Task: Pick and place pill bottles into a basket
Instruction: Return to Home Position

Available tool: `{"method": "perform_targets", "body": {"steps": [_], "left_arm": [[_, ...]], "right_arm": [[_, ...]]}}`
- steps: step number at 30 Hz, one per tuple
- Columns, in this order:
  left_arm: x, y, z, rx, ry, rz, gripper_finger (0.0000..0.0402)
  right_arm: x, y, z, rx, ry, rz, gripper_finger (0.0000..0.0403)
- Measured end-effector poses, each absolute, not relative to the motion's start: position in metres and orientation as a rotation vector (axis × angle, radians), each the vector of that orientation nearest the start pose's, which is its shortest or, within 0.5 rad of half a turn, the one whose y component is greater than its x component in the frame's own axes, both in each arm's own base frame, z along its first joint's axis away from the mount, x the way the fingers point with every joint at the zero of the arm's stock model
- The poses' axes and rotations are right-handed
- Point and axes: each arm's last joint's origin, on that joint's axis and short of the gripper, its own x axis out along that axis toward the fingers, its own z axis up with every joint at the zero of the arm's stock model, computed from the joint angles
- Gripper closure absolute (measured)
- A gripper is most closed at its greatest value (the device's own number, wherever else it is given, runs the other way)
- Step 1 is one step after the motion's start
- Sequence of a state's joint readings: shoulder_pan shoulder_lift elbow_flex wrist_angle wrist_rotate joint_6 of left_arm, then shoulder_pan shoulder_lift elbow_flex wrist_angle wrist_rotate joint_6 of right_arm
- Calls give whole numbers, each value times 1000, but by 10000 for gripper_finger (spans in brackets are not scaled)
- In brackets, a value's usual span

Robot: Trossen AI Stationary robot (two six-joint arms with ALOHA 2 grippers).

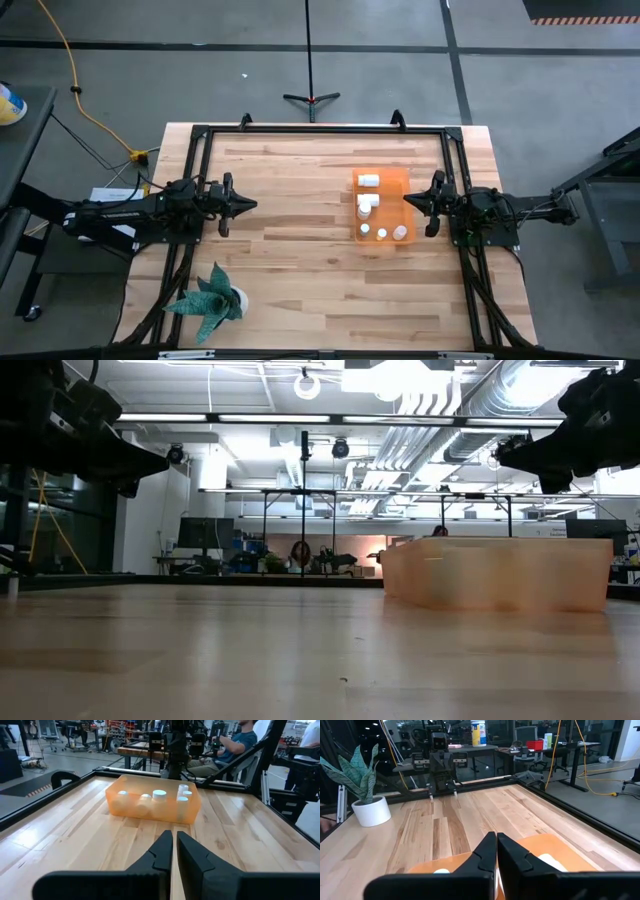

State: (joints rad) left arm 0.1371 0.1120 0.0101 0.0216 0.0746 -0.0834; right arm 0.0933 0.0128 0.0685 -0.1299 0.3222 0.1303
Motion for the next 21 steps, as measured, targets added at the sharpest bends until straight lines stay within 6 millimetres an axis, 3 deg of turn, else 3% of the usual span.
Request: {"method": "perform_targets", "body": {"steps": [21], "left_arm": [[103,12,160,-92,77,66,339]], "right_arm": [[93,-1,173,114,58,-233,397]]}}
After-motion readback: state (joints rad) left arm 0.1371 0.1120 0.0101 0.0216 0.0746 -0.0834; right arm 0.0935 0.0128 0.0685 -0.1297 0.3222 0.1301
